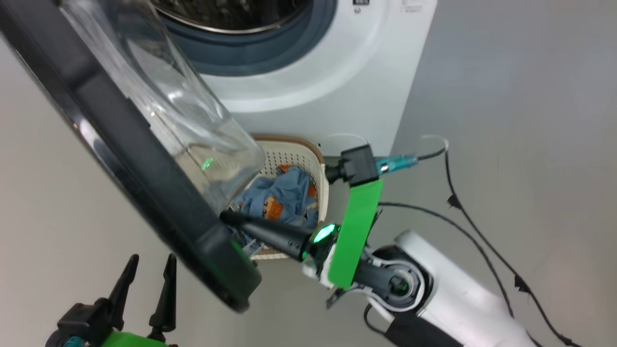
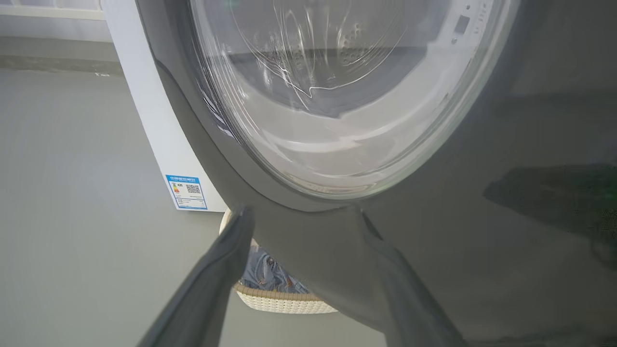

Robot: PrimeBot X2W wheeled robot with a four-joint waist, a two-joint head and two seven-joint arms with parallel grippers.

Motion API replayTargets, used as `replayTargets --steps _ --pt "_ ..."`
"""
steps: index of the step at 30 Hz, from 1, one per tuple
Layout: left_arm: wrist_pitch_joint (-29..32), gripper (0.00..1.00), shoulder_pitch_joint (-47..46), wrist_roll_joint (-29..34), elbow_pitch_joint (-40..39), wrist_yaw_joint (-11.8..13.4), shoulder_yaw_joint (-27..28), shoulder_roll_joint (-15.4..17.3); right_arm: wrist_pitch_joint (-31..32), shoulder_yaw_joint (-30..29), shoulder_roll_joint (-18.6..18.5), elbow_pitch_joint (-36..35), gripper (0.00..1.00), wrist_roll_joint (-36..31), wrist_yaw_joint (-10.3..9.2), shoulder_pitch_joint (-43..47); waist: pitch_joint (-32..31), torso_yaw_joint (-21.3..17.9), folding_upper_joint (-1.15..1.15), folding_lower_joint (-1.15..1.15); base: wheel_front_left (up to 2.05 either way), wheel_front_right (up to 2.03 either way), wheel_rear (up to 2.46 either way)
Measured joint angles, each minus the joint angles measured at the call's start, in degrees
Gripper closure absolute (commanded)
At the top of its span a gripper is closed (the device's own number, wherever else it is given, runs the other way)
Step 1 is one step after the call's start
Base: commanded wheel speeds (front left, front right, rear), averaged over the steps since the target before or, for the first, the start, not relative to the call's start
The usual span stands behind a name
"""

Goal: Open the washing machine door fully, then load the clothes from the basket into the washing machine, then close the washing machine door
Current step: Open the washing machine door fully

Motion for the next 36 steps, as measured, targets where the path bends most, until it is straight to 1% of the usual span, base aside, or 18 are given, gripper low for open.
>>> replayTargets --steps 7,13,25,28,29,31,32,33,36 --pt "0.0 0.0 0.1 -0.1 0.0 0.0 -0.5 0.0 -4.4 4.1 0.0 1.2 1.0 1.5 0.0 0.3 -2.4 1.3 0.0 0.0 0.0 0.0 0.0" --pt "0.0 0.0 1.2 -0.1 0.2 0.0 -0.8 0.0 -7.2 6.0 0.0 2.7 1.0 2.3 0.0 0.7 -4.2 1.9 0.0 0.0 0.0 0.0 0.0" --pt "0.0 0.0 2.6 -0.1 0.3 0.0 -0.2 0.1 -11.4 7.9 0.2 5.0 1.0 2.7 0.0 1.1 -6.6 1.7 0.0 0.0 0.0 0.0 0.0" --pt "0.0 0.0 2.7 0.1 0.3 0.0 0.4 0.1 -12.4 7.8 0.3 5.1 1.0 2.2 0.0 1.1 -6.7 1.4 0.0 0.0 0.0 0.0 0.0" --pt "0.0 0.0 2.7 0.3 0.3 -0.1 0.8 0.1 -13.7 7.6 0.4 5.1 1.0 0.9 0.0 1.2 -6.8 1.1 0.0 0.0 0.0 0.0 0.0" --pt "0.0 0.0 2.8 0.4 0.3 -0.3 1.3 0.1 -16.2 7.4 0.3 5.0 0.62 -1.6 0.0 1.2 -7.0 0.9 0.0 0.01 0.0 0.0 0.0" --pt "0.0 0.0 2.8 0.4 0.3 -0.5 1.6 0.1 -17.8 7.6 -0.1 4.8 0.34 -3.1 0.0 1.2 -7.1 0.8 0.0 0.01 0.0 0.0 0.0" --pt "0.0 0.0 2.9 0.5 0.3 -0.5 2.0 0.1 -19.6 8.0 -0.8 4.6 0.0 -4.9 0.0 1.2 -7.2 0.6 0.0 0.01 0.0 0.0 0.0" --pt "0.0 0.0 3.1 0.5 0.3 -0.5 2.8 0.1 -26.5 10.3 -3.8 4.3 0.0 -9.8 0.0 1.2 -7.7 0.3 0.0 0.01 0.0 0.0 0.0"
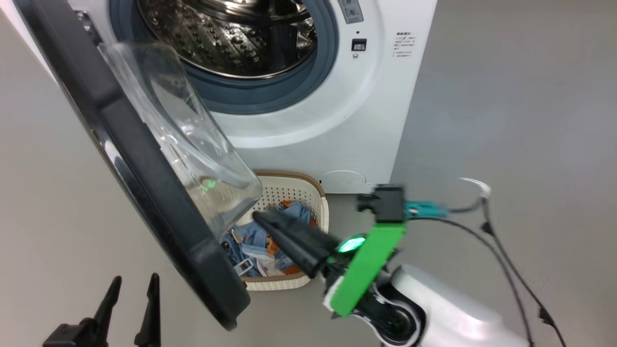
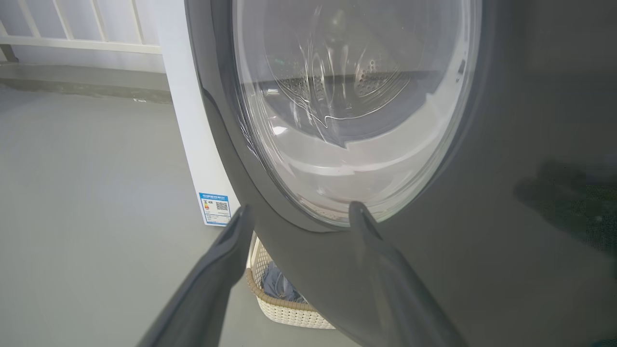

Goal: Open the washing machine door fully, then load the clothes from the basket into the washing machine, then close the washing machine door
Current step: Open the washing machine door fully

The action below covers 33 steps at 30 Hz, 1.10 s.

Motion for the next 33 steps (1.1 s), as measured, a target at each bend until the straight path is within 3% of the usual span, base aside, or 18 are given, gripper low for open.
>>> replayTargets --steps 3,6,13,18,23,33 --pt "0.0 0.0 0.4 0.4 0.0 0.0 1.1 0.0 -8.3 2.3 -3.2 0.9 0.0 -4.7 0.01 -0.1 -0.4 -0.6 0.0 0.0 0.0 0.0 0.0" --pt "0.0 0.0 0.5 0.4 -0.2 -0.1 1.6 0.0 -10.5 1.8 -5.9 3.3 0.0 -9.5 0.01 -0.1 -0.8 -1.4 0.0 0.0 0.0 0.0 0.0" --pt "0.0 0.0 1.7 0.4 -0.8 -0.1 2.6 0.0 -10.6 -19.1 -7.0 1.0 0.0 -32.0 0.01 7.2 -1.4 -3.5 0.0 0.0 0.0 0.0 0.0" --pt "0.0 0.0 3.0 0.4 -0.8 -0.3 3.3 0.0 -10.6 -32.2 -5.9 -2.4 0.0 -45.8 0.01 16.4 -2.6 -4.3 0.0 0.0 0.0 0.0 0.0" --pt "0.0 0.0 4.5 0.4 -0.8 -0.5 4.2 0.0 -10.6 -42.3 -3.5 -6.0 0.0 -55.0 0.02 23.7 -4.1 -4.6 0.0 -0.01 0.0 0.0 0.0" --pt "0.0 0.0 5.3 0.4 -0.8 -0.6 5.7 0.0 -10.6 -50.1 0.2 -9.0 0.0 -67.9 0.02 32.1 -4.8 -5.4 0.0 0.0 0.0 0.0 0.0"
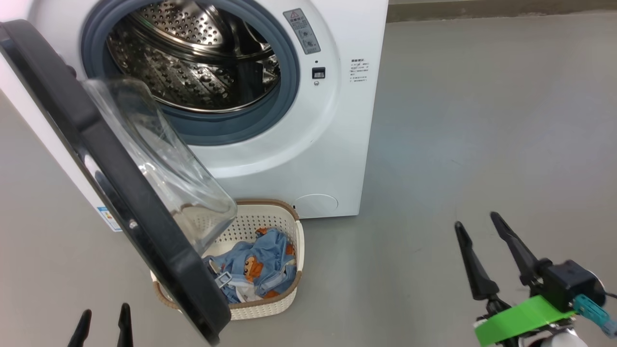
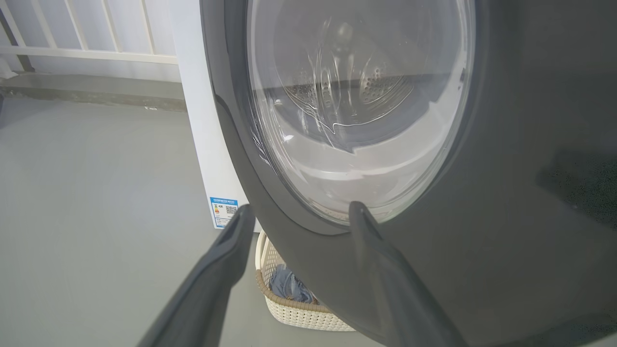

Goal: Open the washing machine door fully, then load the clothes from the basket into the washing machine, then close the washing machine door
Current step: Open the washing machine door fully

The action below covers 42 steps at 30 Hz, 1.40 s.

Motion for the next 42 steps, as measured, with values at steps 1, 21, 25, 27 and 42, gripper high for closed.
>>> replayTargets --steps 1,21,25,27,42 --pt "0.0 0.0 0.2 0.0 0.0 0.0 0.1 0.0 0.0 -0.7 0.3 -0.2 0.0 -0.6 0.0 0.6 -0.1 0.0 0.0 0.0 0.0 0.0 0.0" --pt "0.0 0.0 2.1 0.0 -0.1 0.0 0.9 0.0 0.0 -9.8 2.8 3.3 0.0 -4.2 0.01 6.4 -1.0 -0.1 0.0 0.0 0.0 0.0 0.0" --pt "0.0 0.0 2.2 0.4 -0.1 0.0 0.9 0.0 0.0 -10.6 3.0 4.1 0.0 -4.5 0.01 6.4 -1.1 0.0 0.0 0.0 0.0 0.0 0.0" --pt "0.0 0.0 2.2 0.4 -0.1 0.0 0.9 0.0 0.0 -11.0 3.0 4.2 0.0 -4.5 0.01 6.4 -1.2 0.0 0.0 0.0 0.0 0.0 0.0" --pt "0.0 0.0 2.2 0.5 -0.1 0.0 1.0 0.0 0.0 -11.2 3.3 4.3 0.0 -4.7 0.01 6.4 -1.0 -0.1 0.0 0.0 0.0 0.0 0.0"
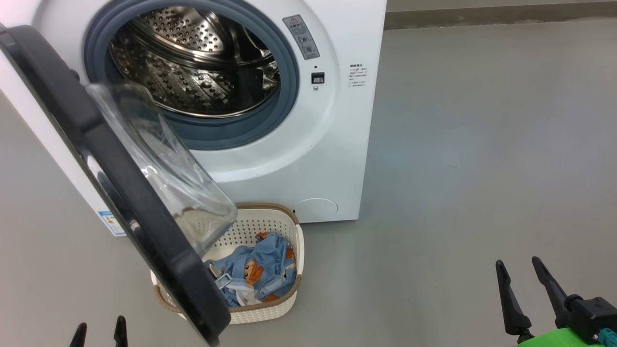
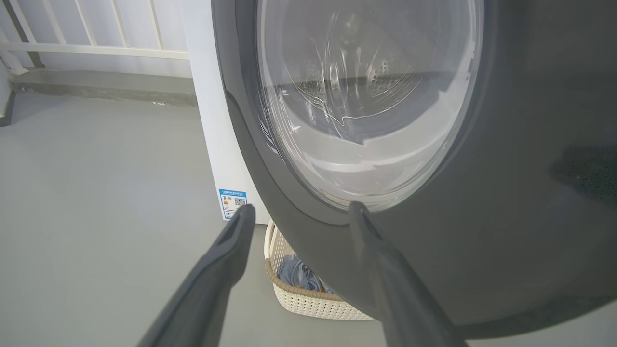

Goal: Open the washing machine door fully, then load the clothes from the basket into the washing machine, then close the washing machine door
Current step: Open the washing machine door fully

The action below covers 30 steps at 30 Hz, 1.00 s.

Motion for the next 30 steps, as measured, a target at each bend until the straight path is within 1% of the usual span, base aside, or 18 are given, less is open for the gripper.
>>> replayTargets --steps 3,4,5,6,7,11,15,20,25,30 --pt "0.0 0.0 0.0 0.0 0.0 0.0 0.0 0.0 0.0 0.0 0.0 0.0 0.0 0.0 0.0 0.0 0.0 0.1 0.0 0.0 0.0 0.0 0.0" --pt "0.0 0.5 0.0 0.0 0.1 0.0 0.0 0.0 0.0 -0.1 0.0 0.0 0.0 0.0 0.0 0.0 0.0 0.1 0.0 0.0 0.0 0.0 0.0" --pt "0.0 0.5 0.0 0.0 0.1 0.0 0.0 0.0 0.0 -0.1 0.0 0.0 0.0 0.0 0.0 0.0 0.0 0.1 0.0 0.0 0.0 0.0 0.0" --pt "0.0 0.97 0.0 0.0 0.2 0.0 0.0 0.0 0.0 -0.1 0.0 0.0 0.0 0.0 0.0 0.0 0.0 0.1 0.0 0.0 0.0 0.0 0.0" --pt "0.0 1.0 0.0 -0.5 0.3 0.1 0.1 0.0 0.0 0.0 0.0 0.0 0.0 0.0 0.0 0.0 0.0 0.1 0.0 0.0 0.0 0.0 0.0" --pt "0.0 1.0 0.0 -0.6 0.3 0.2 0.4 0.0 0.0 0.0 0.1 0.0 0.0 0.0 0.0 0.0 0.1 0.2 0.0 0.0 0.0 0.0 0.0" --pt "0.0 1.0 0.0 -1.1 0.2 1.2 0.8 0.0 0.0 0.0 0.3 -0.1 0.0 0.0 0.0 0.0 0.1 0.4 0.0 0.0 0.0 0.0 0.0" --pt "0.0 1.0 0.0 -1.9 -1.4 1.6 2.2 0.0 0.0 -0.1 0.3 -0.3 0.0 0.0 0.0 0.0 0.3 0.6 0.0 0.0 0.0 0.0 0.0" --pt "0.0 1.0 -0.8 -5.0 -6.3 3.4 6.4 -0.1 0.0 -0.2 0.4 -0.6 0.0 0.0 0.0 0.0 0.3 1.1 0.0 0.0 0.0 0.0 0.0" --pt "0.0 1.0 -3.2 -5.9 -15.5 5.0 9.7 -0.1 0.0 -0.2 0.4 -0.8 0.0 0.0 0.0 0.0 0.4 1.6 0.0 0.0 0.0 0.0 0.0"
